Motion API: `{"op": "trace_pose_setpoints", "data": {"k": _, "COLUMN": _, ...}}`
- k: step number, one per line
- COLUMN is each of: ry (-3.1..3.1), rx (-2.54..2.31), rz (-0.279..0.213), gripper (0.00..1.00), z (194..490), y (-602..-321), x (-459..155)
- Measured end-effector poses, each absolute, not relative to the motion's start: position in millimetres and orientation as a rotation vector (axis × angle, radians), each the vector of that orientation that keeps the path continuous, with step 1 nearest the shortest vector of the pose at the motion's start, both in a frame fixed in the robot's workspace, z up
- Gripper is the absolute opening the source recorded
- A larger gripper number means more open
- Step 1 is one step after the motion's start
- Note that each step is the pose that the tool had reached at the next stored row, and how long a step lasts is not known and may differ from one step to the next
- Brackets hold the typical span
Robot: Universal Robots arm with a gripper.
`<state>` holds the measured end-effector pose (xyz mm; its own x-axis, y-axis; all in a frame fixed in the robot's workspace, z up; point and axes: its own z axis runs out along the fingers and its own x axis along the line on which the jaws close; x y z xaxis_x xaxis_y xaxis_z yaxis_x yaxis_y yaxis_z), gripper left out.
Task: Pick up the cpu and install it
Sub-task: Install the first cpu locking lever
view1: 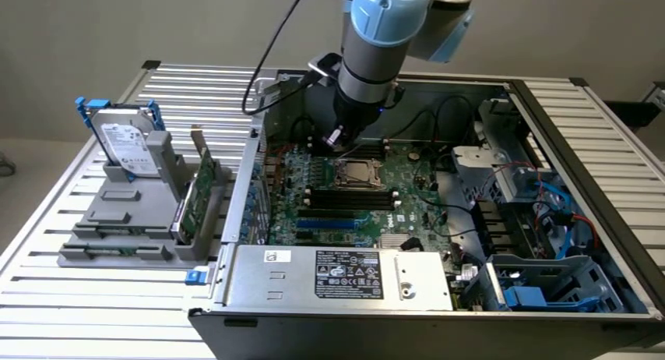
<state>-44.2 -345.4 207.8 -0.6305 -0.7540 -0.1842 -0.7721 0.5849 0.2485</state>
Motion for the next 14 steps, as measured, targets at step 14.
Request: {"op": "trace_pose_setpoints", "data": {"k": 14, "ry": 2.746, "rx": -1.324, "rz": 0.477, "gripper": 0.11, "z": 208.4, "y": -341.4, "x": -47.5}}
